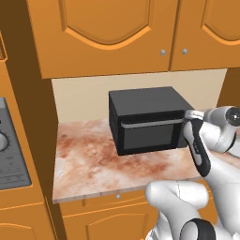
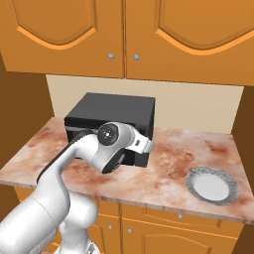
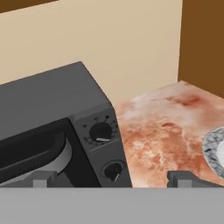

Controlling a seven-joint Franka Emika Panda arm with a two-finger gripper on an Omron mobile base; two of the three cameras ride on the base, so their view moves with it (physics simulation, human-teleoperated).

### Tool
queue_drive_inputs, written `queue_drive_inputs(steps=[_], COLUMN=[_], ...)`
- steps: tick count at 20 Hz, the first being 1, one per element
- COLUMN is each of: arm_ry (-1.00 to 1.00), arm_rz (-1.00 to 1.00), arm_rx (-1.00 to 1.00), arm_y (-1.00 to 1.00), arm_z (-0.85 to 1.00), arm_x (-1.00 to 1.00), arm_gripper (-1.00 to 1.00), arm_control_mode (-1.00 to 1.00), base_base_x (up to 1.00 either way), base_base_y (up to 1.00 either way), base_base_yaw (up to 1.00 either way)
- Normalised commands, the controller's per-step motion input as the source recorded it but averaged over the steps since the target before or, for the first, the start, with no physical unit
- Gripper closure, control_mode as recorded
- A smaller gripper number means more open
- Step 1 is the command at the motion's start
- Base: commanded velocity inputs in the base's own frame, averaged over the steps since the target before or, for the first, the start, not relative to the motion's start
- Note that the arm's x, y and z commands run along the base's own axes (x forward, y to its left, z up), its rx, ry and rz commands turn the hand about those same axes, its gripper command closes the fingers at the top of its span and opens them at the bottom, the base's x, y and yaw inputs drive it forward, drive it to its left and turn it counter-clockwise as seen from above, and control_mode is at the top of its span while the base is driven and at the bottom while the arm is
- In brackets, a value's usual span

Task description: Pull the toaster oven rack outwards. Pick up the baguette from the plate and place it on the toaster oven rack. Close the toaster oven door fully and set the temperature to the lowest setting.

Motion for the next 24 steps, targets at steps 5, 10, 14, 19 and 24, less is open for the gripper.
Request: queue_drive_inputs(steps=[5,10,14,19,24], arm_ry=[-0.05,-0.12,-0.14,-0.06,-0.11], arm_rz=[0.0,0.0,0.0,0.0,0.0], arm_rx=[-0.01,-0.01,0.0,-0.01,-0.01], arm_y=[0.02,0.01,0.0,-0.02,0.0], arm_z=[-0.01,-0.02,0.0,-0.04,-0.13], arm_x=[0.0,0.0,0.0,0.0,0.0], arm_gripper=[-1.0,-1.0,-1.0,-1.0,-1.0], arm_control_mode=[-1.0,-1.0,-1.0,-1.0,-1.0], base_base_x=[0.0,0.0,0.0,0.0,0.0], base_base_y=[0.0,0.0,0.0,0.0,0.0], base_base_yaw=[0.0,0.0,0.0,0.0,0.0])
